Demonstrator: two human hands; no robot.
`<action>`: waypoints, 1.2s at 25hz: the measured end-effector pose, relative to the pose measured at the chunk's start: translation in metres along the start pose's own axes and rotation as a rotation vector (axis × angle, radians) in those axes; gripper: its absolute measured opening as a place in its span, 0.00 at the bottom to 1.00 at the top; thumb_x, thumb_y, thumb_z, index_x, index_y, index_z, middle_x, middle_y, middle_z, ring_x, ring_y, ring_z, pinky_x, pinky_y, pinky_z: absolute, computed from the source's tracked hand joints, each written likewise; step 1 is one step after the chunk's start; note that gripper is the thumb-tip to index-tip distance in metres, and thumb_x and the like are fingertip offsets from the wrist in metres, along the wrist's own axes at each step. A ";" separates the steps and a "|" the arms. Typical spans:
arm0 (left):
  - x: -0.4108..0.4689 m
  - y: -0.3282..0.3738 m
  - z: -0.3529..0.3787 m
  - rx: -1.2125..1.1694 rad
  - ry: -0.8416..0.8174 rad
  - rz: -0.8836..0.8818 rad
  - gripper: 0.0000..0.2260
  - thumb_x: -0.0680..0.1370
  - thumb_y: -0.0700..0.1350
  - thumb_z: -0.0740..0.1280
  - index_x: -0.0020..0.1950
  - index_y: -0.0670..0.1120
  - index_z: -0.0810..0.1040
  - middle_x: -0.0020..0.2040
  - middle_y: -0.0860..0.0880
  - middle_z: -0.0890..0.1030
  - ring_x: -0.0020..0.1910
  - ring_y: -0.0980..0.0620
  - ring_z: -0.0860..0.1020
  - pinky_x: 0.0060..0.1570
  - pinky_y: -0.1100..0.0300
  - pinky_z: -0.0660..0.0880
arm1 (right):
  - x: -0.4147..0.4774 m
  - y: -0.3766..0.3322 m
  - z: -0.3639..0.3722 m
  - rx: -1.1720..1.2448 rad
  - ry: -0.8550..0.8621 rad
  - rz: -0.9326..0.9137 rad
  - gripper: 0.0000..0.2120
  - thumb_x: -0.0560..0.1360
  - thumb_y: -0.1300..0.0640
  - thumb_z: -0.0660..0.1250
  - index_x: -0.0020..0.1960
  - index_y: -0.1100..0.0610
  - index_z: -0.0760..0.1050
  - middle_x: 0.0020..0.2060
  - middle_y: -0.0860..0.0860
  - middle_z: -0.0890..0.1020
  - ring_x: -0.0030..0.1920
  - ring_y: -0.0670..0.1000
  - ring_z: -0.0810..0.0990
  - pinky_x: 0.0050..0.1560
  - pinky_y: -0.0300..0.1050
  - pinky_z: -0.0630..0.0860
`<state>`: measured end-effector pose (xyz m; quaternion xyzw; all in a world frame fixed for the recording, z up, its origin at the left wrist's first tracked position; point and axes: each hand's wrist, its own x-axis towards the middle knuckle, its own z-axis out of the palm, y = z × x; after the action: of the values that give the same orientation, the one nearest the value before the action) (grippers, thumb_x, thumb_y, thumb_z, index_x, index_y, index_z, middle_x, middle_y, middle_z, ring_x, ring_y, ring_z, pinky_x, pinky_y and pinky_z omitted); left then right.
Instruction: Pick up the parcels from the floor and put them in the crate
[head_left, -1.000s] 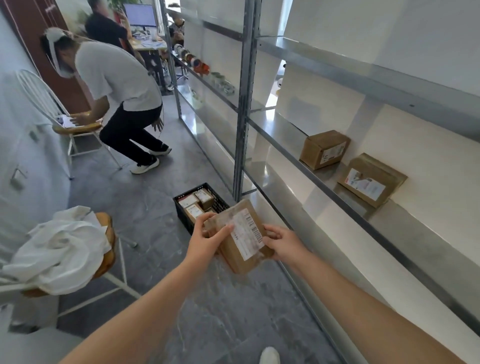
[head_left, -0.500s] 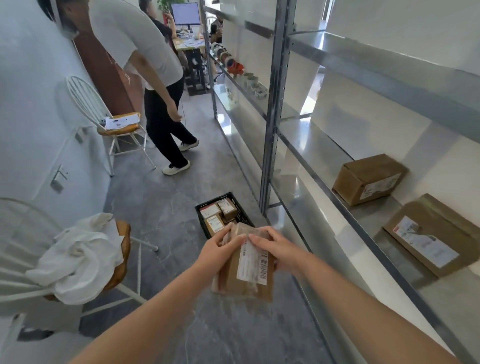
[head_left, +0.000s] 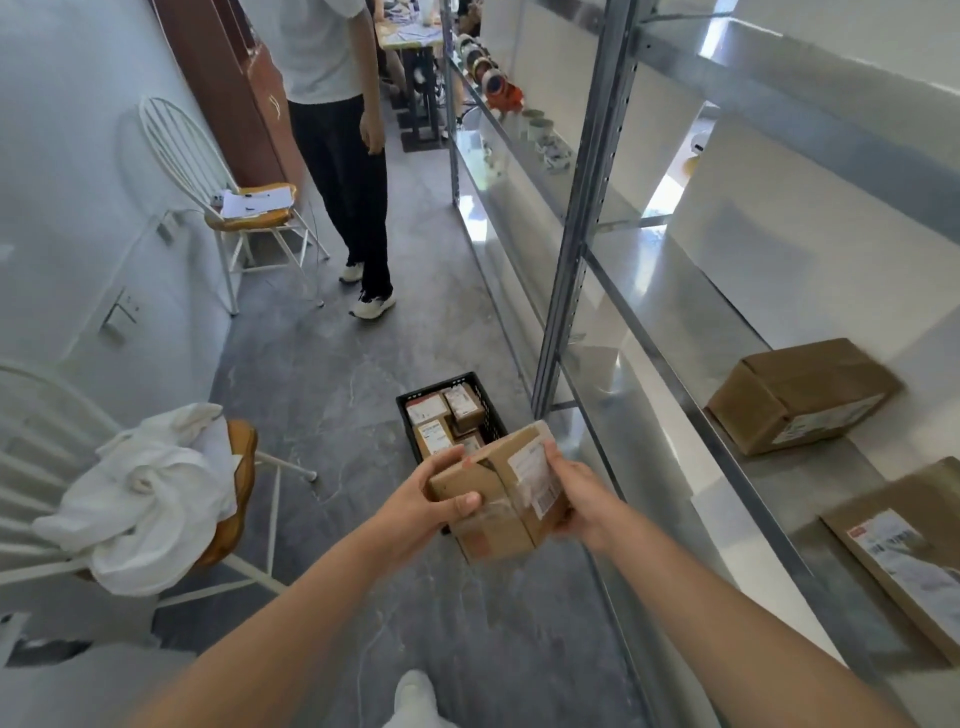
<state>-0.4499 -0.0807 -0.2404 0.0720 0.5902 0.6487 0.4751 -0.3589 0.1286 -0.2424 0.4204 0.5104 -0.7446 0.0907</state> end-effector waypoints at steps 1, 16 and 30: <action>0.007 0.001 -0.005 -0.024 0.074 0.030 0.30 0.70 0.36 0.76 0.69 0.50 0.70 0.63 0.44 0.78 0.58 0.47 0.81 0.53 0.53 0.80 | 0.007 -0.005 0.005 -0.026 0.041 -0.034 0.28 0.75 0.34 0.63 0.65 0.54 0.69 0.57 0.56 0.80 0.54 0.57 0.80 0.42 0.53 0.81; 0.137 0.052 -0.146 -0.149 0.442 -0.048 0.21 0.73 0.57 0.71 0.61 0.46 0.76 0.56 0.47 0.83 0.54 0.48 0.82 0.55 0.50 0.80 | 0.134 -0.102 0.118 -0.297 0.220 -0.292 0.17 0.78 0.49 0.68 0.65 0.54 0.76 0.53 0.49 0.84 0.51 0.48 0.83 0.42 0.37 0.80; 0.239 0.099 -0.168 -0.210 0.019 -0.075 0.32 0.69 0.49 0.79 0.70 0.58 0.71 0.60 0.47 0.82 0.59 0.45 0.81 0.54 0.54 0.80 | 0.237 -0.165 0.099 -0.158 0.325 -0.387 0.13 0.75 0.56 0.73 0.56 0.47 0.74 0.54 0.47 0.81 0.52 0.45 0.82 0.42 0.33 0.79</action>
<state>-0.7410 -0.0159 -0.3184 -0.0064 0.5257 0.6893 0.4985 -0.6548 0.1916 -0.2873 0.4207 0.6456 -0.6288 -0.1041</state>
